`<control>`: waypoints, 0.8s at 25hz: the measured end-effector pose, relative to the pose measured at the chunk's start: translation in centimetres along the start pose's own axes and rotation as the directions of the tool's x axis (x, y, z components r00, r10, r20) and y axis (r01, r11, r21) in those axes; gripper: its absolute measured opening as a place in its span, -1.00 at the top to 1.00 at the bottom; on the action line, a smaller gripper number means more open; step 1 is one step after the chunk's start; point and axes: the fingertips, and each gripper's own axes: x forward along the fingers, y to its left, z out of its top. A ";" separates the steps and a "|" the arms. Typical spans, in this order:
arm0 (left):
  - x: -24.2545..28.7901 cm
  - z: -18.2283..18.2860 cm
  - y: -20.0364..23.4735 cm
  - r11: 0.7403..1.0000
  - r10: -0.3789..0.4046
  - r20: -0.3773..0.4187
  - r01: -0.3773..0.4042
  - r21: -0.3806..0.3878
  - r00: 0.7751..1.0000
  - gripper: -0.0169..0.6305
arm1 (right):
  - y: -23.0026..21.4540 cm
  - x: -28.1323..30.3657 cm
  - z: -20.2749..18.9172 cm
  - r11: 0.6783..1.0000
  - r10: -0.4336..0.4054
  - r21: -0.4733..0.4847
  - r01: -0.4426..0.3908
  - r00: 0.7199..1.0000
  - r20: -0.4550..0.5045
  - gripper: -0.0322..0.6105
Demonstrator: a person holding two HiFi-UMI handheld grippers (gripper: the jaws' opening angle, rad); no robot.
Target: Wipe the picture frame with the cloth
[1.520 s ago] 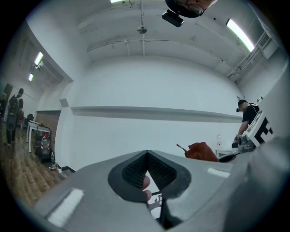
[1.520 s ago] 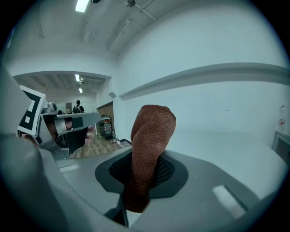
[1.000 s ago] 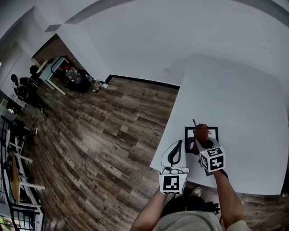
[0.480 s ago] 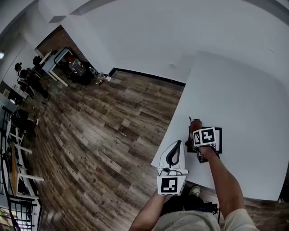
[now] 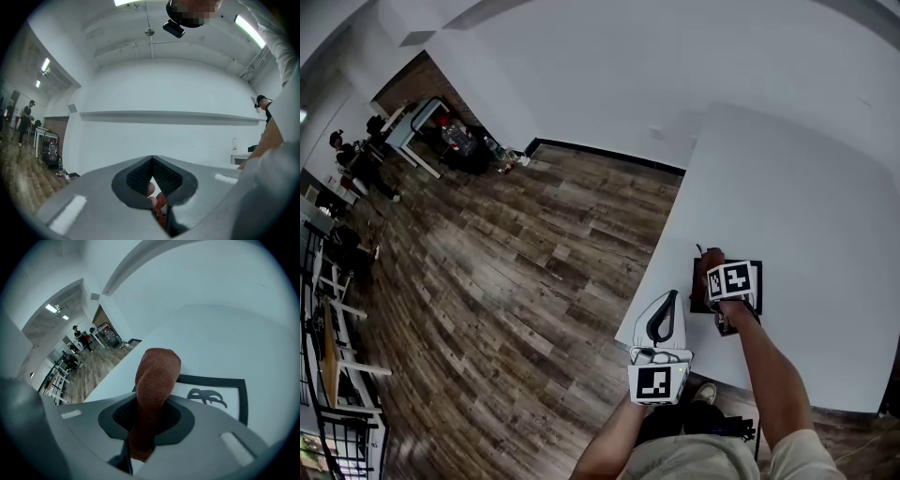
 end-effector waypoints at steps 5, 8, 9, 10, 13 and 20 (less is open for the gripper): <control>0.1 -0.2 -0.3 1.000 -0.009 0.006 0.010 -0.015 1.000 0.95 | -4.7 -1.9 -1.1 0.997 -0.066 0.035 0.066 0.998 -0.010 0.58; 0.4 0.0 -0.7 1.000 -0.019 0.039 0.019 -0.015 0.999 0.95 | -7.6 -3.3 -1.5 0.992 -0.115 0.042 0.116 0.993 -0.018 0.58; 0.4 -0.1 -0.9 1.000 -0.024 0.028 0.025 -0.016 0.999 0.95 | -8.4 -3.7 -1.7 0.990 -0.130 0.044 0.131 0.991 -0.022 0.58; 0.4 -0.1 -1.1 0.999 -0.030 0.008 0.030 -0.014 1.000 0.95 | -9.2 -4.1 -1.9 0.989 -0.142 0.046 0.143 0.989 -0.027 0.58; 0.4 -0.2 -1.5 0.999 -0.042 -0.014 0.042 -0.008 0.999 0.95 | -11.0 -5.0 -2.5 0.984 -0.166 0.056 0.168 0.985 -0.042 0.58; 0.4 -0.1 -1.8 0.999 -0.048 0.003 0.048 -0.012 0.999 0.95 | -11.6 -5.7 -2.7 0.982 -0.171 0.072 0.173 0.985 -0.039 0.58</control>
